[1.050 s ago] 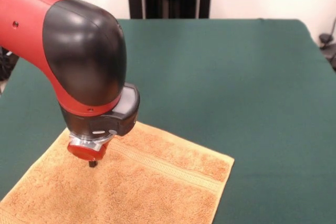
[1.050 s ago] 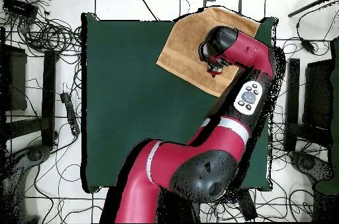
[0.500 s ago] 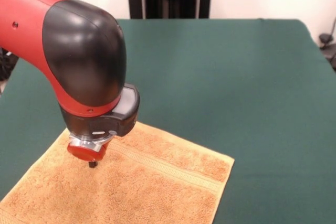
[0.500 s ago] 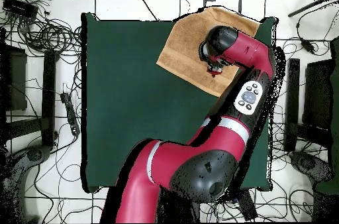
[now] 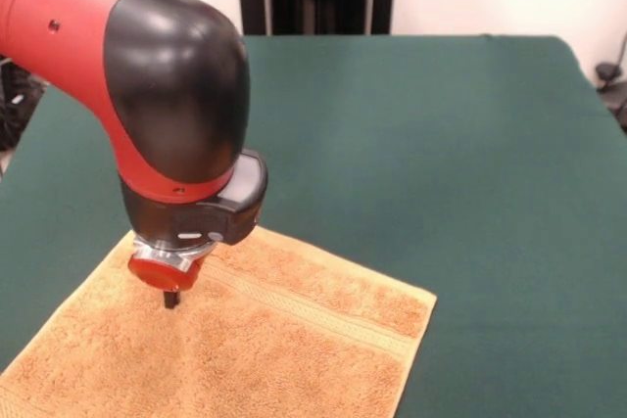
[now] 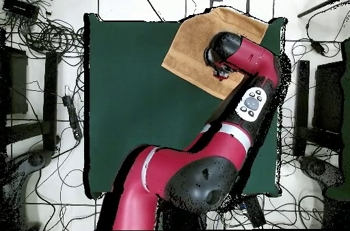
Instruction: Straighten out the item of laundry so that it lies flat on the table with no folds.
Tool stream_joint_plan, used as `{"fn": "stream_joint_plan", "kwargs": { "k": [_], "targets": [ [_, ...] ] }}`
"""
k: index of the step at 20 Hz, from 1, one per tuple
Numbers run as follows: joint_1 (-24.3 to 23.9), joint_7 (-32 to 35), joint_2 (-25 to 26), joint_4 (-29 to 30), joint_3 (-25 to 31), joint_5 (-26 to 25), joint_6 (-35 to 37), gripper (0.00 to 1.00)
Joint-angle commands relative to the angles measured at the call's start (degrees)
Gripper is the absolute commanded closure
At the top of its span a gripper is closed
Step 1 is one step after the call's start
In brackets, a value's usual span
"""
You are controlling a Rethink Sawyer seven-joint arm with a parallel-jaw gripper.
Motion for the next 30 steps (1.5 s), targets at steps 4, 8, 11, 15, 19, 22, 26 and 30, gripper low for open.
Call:
{"fn": "stream_joint_plan", "kwargs": {
  "k": [4, 8, 11, 15, 19, 22, 26, 30],
  "targets": [
    [3.1, 12.0, 2.3, 16.6, 5.7, -2.0, -3.0, 0.00],
    [3.1, 10.1, 1.8, 18.1, 4.7, -3.2, -1.5, 0.00],
    [3.3, 9.1, 1.7, 18.5, 3.8, -4.4, 1.0, 0.00],
    [3.8, 8.6, 1.8, 18.6, 2.4, -5.5, 4.2, 0.00],
    [3.9, 7.7, 1.7, 18.3, 1.5, -6.5, 6.3, 0.00],
    [3.6, 7.2, 1.8, 17.4, 0.7, -7.8, 9.1, 0.00],
    [2.7, 4.4, 0.8, 16.7, 2.3, -8.9, 13.3, 0.00],
    [2.3, 3.7, 1.1, 16.4, 4.0, -9.8, 12.5, 0.00]
  ]
}}
